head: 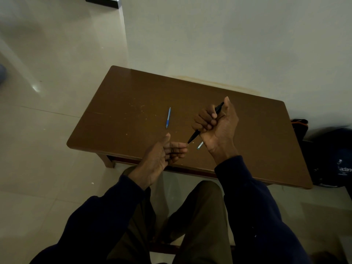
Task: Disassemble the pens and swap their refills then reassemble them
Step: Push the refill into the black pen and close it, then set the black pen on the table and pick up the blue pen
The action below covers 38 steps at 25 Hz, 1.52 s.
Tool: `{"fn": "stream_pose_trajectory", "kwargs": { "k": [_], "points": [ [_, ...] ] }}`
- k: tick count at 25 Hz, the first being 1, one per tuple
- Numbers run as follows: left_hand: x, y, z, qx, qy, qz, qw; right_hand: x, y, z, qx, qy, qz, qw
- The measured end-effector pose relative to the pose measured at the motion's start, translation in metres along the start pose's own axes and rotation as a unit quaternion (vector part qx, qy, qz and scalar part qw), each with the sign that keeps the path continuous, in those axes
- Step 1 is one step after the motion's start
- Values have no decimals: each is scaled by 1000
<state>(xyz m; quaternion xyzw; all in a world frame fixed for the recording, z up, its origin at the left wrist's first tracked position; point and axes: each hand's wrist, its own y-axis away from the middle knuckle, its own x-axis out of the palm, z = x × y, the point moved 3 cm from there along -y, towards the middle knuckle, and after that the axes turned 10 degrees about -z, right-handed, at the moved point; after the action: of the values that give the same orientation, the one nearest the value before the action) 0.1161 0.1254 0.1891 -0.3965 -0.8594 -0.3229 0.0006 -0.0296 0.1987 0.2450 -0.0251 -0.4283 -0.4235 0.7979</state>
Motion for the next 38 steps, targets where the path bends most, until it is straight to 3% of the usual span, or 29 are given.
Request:
{"fn": "stream_pose_trajectory", "kwargs": {
  "k": [9, 19, 23, 30, 38],
  "points": [
    [-11, -18, 12, -10, -11, -6, 1000, -11, -10, -4, -26, 27, -48, 998],
    [-36, -74, 19, -26, -38, -49, 998, -71, -69, -39, 1, 190, -124, 974],
    [-39, -111, 18, -28, -69, -69, 995, -104, -91, -57, -10, 197, -197, 960],
    [-36, -170, 28, -30, -121, -116, 985, -135, -139, -75, -44, 392, -285, 874],
    [-30, -218, 39, -31, -152, -139, 978, -162, -185, -76, -84, 575, -298, 758]
  ]
}}
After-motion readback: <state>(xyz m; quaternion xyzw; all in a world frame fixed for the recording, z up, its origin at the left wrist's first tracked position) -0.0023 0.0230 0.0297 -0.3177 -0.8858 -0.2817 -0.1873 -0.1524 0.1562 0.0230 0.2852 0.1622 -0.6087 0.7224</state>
